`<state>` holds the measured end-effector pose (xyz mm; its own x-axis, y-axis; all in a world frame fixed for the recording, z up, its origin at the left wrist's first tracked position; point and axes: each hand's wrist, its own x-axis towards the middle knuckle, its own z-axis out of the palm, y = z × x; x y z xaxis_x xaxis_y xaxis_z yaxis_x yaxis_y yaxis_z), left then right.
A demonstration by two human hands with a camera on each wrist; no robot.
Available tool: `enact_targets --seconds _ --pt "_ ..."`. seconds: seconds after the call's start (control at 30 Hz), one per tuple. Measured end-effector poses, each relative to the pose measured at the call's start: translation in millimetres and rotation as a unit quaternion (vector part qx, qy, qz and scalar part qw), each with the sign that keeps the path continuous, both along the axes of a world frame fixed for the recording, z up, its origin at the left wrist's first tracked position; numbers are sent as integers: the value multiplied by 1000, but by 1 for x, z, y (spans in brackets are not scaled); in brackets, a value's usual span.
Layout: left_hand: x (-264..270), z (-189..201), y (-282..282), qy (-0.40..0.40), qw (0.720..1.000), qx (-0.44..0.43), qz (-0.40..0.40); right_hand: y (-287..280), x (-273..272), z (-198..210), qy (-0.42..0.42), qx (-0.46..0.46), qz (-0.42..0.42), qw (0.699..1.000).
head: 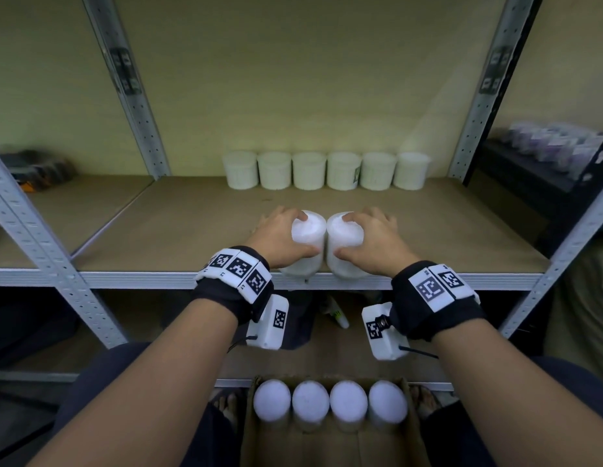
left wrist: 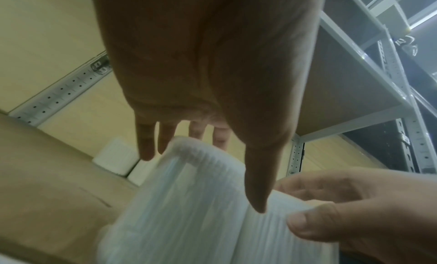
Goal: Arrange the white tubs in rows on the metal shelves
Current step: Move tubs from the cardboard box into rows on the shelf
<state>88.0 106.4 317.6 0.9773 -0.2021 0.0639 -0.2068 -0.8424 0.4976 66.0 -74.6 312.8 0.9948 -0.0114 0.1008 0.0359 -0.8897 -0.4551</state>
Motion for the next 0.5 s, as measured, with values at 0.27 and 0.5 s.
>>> enact_targets --seconds 0.27,0.5 --pt "-11 0 7 -68 998 -13 -2 -4 -11 14 -25 -18 22 999" --pt "-7 5 -8 -57 998 2 10 -12 -2 21 -17 -23 5 1000"
